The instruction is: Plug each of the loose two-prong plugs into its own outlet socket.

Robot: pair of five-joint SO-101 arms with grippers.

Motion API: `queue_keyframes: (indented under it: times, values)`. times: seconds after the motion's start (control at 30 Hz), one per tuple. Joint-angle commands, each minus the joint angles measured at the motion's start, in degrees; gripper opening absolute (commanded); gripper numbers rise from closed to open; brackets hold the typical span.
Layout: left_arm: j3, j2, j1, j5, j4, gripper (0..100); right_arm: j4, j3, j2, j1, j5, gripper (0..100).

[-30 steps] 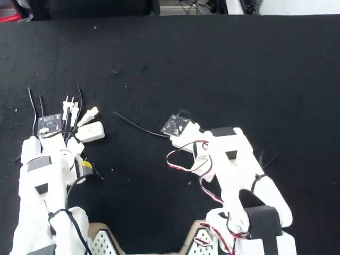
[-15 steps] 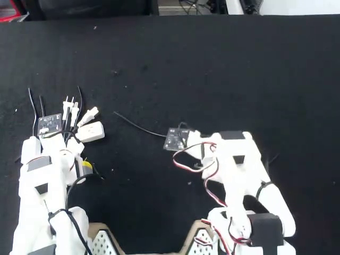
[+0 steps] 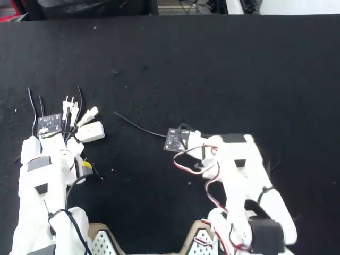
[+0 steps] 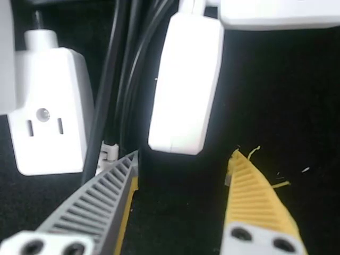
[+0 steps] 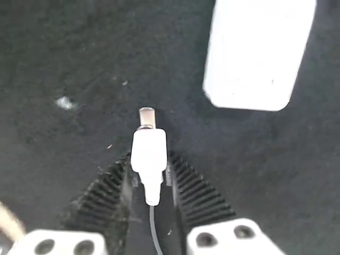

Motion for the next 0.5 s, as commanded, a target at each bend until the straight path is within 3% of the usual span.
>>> queue_keyframes:
  times: [0.0, 0.17, 0.33, 0.47]
  values:
    - [-0.2, -0.4, -1.5, 0.4, 0.0, 26, 12.0, -7.3, -7.9, -1.9, -3.4, 1.1]
    - [-0.7, -0.8, -1.2, 0.6, 0.1, 26, 13.3, -8.5, -15.7, -16.4, -16.1, 1.1]
    - [-7.6, -1.0, -3.3, 0.6, 6.8, 26, 1.2, -8.4, -15.3, -31.2, -35.7, 1.1]
    - [-9.9, -3.8, -4.4, 0.7, 7.6, 26, -10.6, -8.2, -10.6, -36.1, -47.6, 1.1]
